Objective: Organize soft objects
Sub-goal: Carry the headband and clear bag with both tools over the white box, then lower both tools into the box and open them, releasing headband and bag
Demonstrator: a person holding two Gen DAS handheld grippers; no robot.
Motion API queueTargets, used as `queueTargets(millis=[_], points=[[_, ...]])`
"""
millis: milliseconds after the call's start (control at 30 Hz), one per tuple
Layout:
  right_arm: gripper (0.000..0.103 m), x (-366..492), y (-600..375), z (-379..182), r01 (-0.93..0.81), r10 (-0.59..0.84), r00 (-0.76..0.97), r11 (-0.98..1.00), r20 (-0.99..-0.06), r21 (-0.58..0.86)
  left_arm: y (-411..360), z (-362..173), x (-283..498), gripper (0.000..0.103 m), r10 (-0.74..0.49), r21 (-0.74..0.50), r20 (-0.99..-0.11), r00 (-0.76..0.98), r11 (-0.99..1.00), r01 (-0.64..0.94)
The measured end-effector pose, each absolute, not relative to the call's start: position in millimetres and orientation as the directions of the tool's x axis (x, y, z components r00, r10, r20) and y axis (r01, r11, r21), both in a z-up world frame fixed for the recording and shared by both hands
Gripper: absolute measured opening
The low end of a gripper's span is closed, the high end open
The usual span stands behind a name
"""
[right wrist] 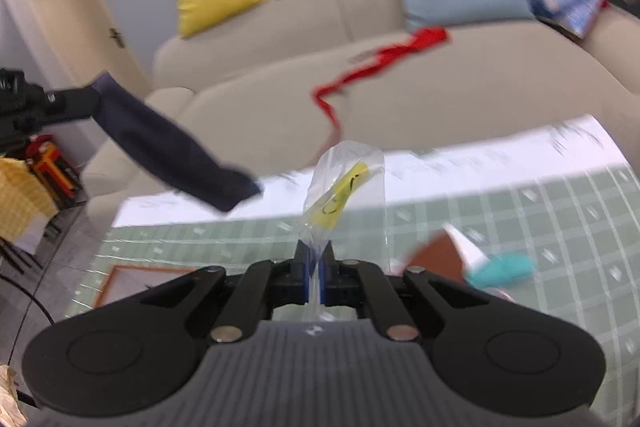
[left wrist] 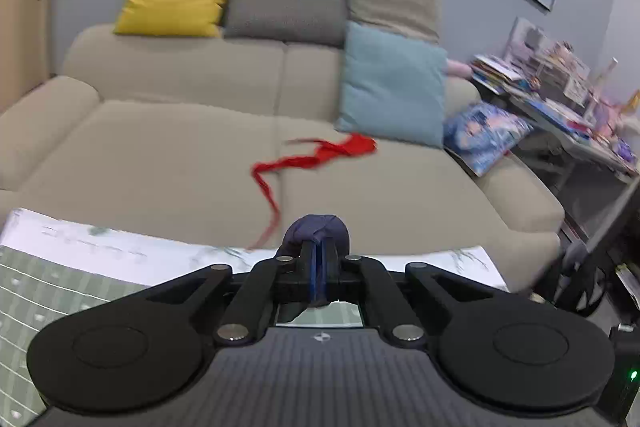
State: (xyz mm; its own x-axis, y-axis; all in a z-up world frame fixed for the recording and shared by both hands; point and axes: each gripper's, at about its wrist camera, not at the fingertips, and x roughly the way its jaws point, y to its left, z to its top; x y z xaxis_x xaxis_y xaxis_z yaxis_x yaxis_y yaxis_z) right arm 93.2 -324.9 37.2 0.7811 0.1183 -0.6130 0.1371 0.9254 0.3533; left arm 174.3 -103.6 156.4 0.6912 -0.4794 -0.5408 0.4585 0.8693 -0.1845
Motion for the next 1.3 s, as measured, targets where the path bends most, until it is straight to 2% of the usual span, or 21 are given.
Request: queueTargets(millis=[133, 333, 700, 1033, 1300], points=[[0.001, 122.1, -275.2, 47.5, 0.059, 0.171, 0.777, 0.939, -0.607, 0.340, -65.4, 162.2, 178.7, 0.002, -0.425, -0.164, -0.538, 0.728, 0.900, 0.404], [0.001, 133.1, -204.6, 50.8, -0.085, 0.286, 0.746, 0.937, -0.602, 0.339, -12.8, 161.4, 169.5, 0.002, -0.408, -0.171, -0.535, 0.740, 0.910, 0.378], [0.001, 137.4, -134.2, 23.9, -0.240, 0.405, 0.599, 0.914, -0.690, 0.328, 35.2, 124.1, 159.9, 0.002, -0.418, -0.209, -0.600, 0.682, 0.905, 0.371], [0.001, 152.8, -103.2, -26.9, -0.247, 0.359, 0.458, 0.930, -0.813, 0.272, 47.3, 56.6, 164.7, 0.002, -0.380, -0.212, -0.710, 0.593, 0.918, 0.335], [0.002, 158.6, -89.6, -60.1, -0.253, 0.299, 0.407, 0.945, -0.863, 0.208, 51.2, -0.1, 179.5, 0.001, -0.341, -0.255, -0.803, 0.489, 0.938, 0.237]])
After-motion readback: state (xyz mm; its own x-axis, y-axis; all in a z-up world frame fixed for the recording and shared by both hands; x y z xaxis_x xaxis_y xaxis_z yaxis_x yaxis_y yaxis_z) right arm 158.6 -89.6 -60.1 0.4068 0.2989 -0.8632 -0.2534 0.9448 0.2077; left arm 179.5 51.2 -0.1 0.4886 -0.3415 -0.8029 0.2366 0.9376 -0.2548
